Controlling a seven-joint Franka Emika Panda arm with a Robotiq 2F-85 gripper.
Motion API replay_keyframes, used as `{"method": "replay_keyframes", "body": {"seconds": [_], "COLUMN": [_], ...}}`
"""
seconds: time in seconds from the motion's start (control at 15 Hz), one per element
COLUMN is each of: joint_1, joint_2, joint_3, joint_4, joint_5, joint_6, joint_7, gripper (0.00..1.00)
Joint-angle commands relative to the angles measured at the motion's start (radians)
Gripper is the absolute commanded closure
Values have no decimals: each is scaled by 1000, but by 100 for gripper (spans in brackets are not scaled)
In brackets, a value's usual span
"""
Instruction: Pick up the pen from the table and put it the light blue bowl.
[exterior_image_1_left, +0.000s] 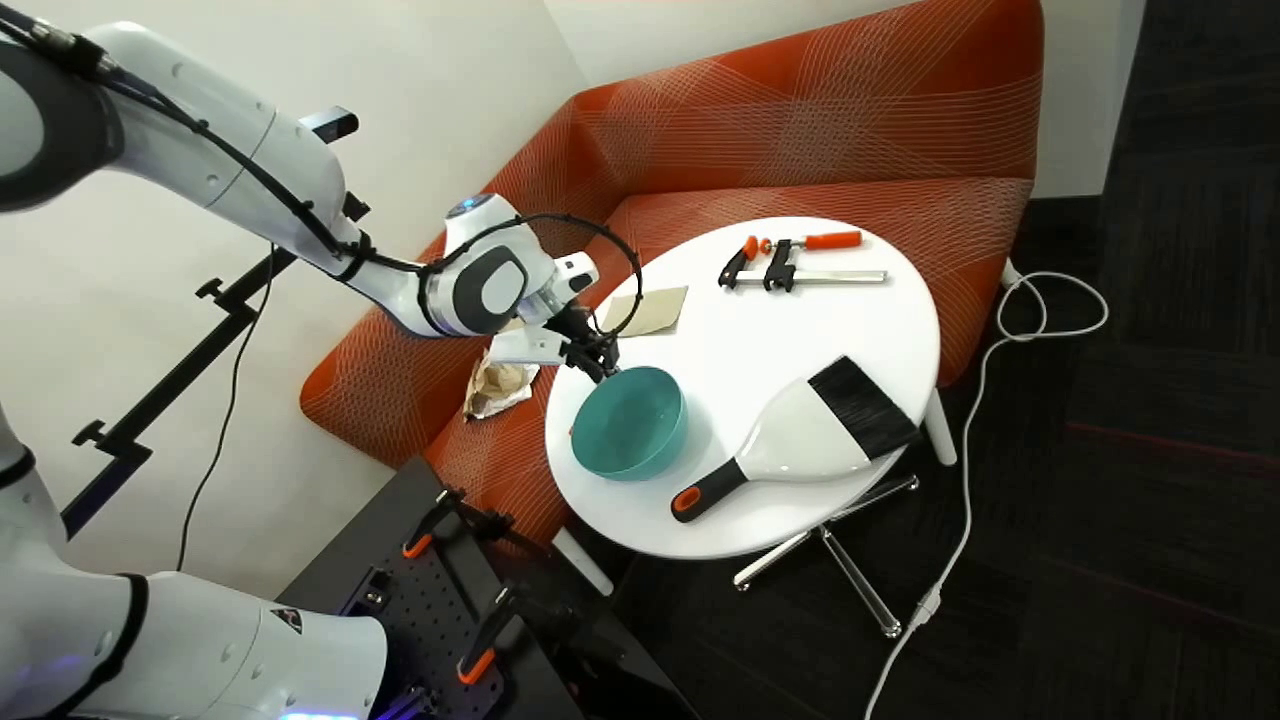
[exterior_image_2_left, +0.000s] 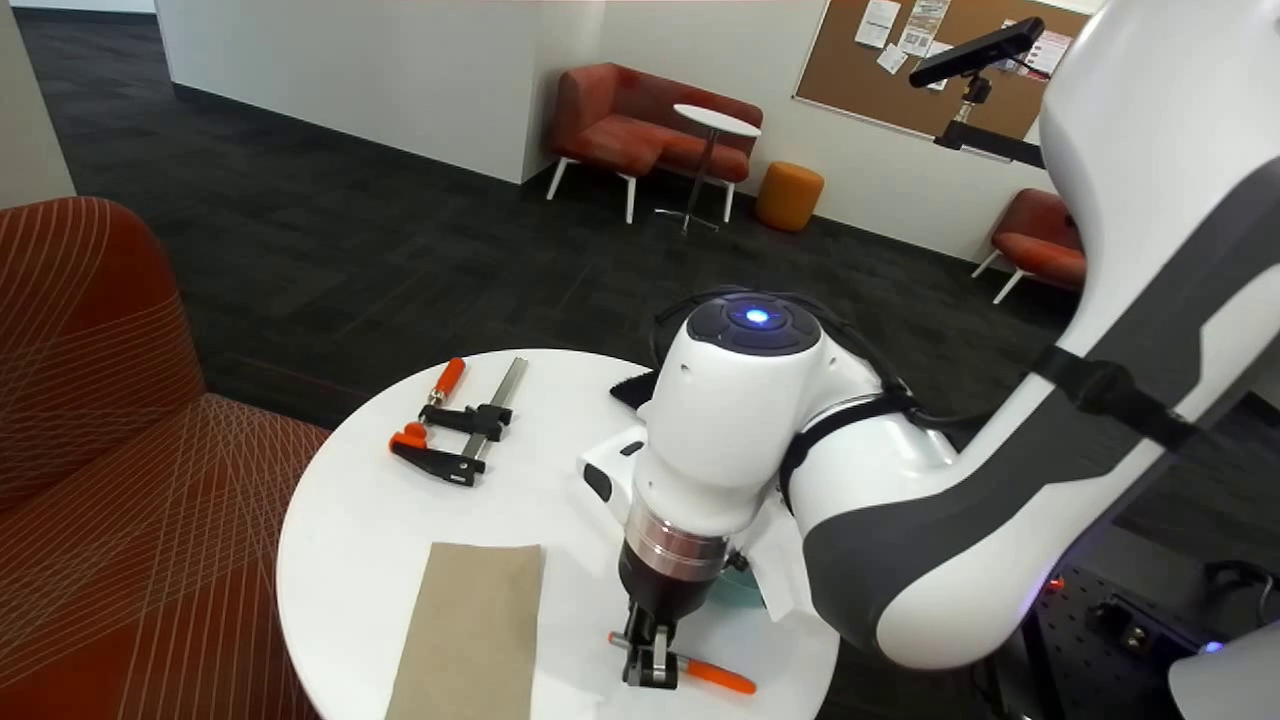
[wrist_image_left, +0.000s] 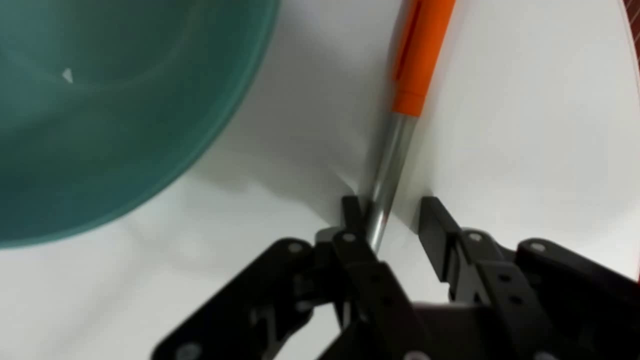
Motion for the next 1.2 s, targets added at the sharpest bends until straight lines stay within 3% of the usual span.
{"method": "replay_keyframes", "body": {"seconds": [0.0, 0.07, 0.73, 0.93, 1.13], "joint_1": [16, 25, 64, 101, 140], "joint_2": [-3, -18, -346, -445, -506], "joint_3": [-14, -21, -23, -87, -188], "joint_4": [4, -3, -193, -244, -268], "joint_5": [7, 8, 2, -46, -169], "joint_6": [5, -1, 13, 28, 32], "joint_7": [-17, -3, 44, 122, 271], "gripper": [95, 100, 97, 97, 97]}}
